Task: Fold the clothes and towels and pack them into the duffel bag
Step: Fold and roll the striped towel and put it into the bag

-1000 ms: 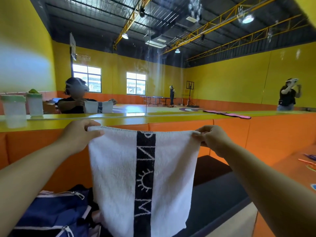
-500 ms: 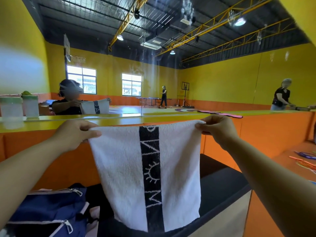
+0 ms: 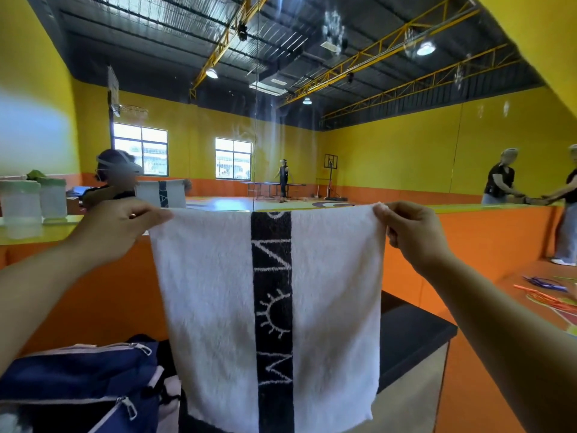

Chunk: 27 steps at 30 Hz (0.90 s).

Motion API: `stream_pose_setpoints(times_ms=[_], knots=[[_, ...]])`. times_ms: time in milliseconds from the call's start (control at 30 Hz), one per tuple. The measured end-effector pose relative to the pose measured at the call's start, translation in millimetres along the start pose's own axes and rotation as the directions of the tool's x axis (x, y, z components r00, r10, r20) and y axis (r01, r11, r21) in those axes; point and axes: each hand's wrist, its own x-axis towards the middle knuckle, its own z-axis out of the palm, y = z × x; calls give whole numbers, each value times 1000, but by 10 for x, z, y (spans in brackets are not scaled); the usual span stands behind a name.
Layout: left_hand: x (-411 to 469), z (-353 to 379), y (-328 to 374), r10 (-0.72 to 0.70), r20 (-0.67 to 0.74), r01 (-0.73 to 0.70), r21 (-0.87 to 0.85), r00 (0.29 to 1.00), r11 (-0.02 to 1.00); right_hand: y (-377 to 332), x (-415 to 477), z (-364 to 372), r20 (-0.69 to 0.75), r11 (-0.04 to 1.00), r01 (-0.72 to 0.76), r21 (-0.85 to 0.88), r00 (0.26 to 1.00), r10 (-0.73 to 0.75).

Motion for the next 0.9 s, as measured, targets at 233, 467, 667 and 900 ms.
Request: stream_pose_setpoints(times_ms=[233,467,667,900], knots=[[183,91,-178,-163,176,154,60,971,986,212,174,189,106,970,-242,15,965,239],[513,664,-376,-340,140,362,-187,930,913,876,509,686,120,891,-443,98,894,431],[648,765,-349,-208,-103,152,-398,973,905,995,711,782,-86,905,-122,409,982,171],[-288,1173,-885,-256,168,300,-352,952,886,1557,-36,529,166,912,-351,211,933,320]])
